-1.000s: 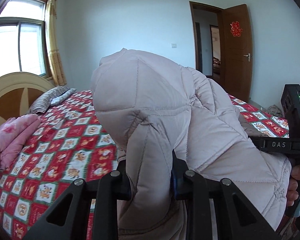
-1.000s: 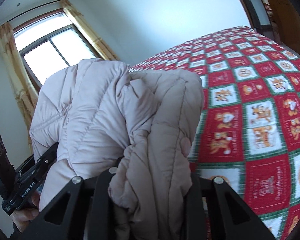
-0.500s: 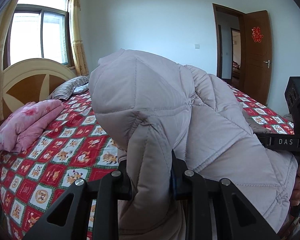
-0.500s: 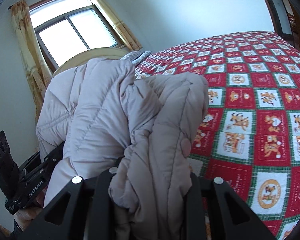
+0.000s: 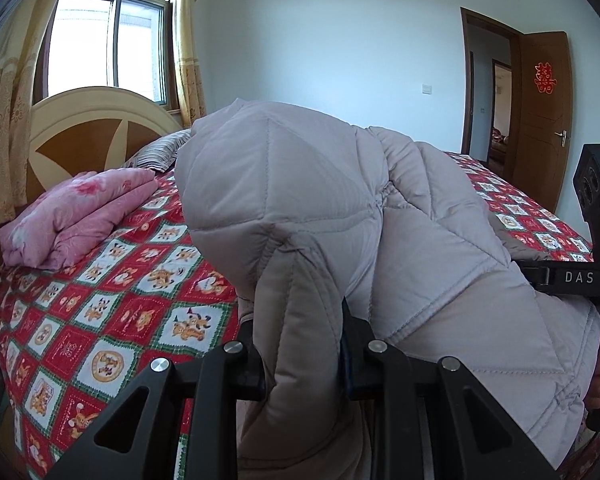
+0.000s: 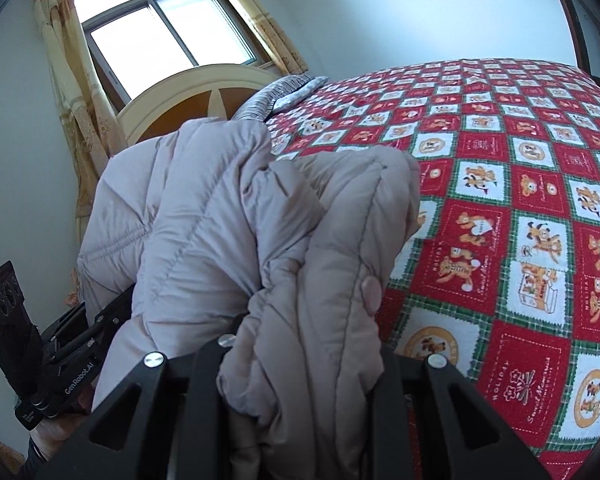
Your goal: Fold large clothes
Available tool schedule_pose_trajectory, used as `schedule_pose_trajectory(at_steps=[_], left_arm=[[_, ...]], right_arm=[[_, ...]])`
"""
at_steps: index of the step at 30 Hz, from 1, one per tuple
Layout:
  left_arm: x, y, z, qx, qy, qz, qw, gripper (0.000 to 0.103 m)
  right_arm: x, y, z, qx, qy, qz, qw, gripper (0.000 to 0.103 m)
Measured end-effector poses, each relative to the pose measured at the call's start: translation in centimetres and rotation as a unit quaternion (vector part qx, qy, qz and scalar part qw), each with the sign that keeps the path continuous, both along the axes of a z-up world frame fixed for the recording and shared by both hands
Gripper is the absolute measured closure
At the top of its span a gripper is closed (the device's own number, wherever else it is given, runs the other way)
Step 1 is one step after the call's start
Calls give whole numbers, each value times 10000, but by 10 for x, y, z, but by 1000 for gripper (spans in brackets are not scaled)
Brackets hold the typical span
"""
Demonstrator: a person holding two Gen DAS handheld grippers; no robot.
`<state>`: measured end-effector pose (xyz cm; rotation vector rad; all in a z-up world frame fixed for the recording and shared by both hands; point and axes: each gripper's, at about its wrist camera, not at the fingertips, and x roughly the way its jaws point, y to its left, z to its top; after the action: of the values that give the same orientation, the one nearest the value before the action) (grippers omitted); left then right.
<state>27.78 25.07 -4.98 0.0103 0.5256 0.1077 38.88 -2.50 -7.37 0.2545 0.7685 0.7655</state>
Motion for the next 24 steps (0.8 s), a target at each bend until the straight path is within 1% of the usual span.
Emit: schedule_pose_trajectory(at_steps=[9, 12, 14, 17, 24], left_arm=[[3, 12, -20, -30, 144, -41, 9999, 75], [5, 15, -25, -39, 192, -16, 9998, 68], [6, 17, -30, -18, 241, 49, 9997, 57], [7, 22, -36, -74, 291, 135, 9995, 49], [6, 24, -42, 40, 298, 225, 9993, 39]], right_arm=[[3, 9, -18, -168, 122, -10, 9998, 78], [5, 10, -24, -206, 186, -41, 9996, 78], [7, 11, -28, -250, 224, -49, 9994, 78], [8, 14, -33, -316, 273, -50, 9991, 77], [13, 15, -43, -396, 396, -112, 9984, 75]])
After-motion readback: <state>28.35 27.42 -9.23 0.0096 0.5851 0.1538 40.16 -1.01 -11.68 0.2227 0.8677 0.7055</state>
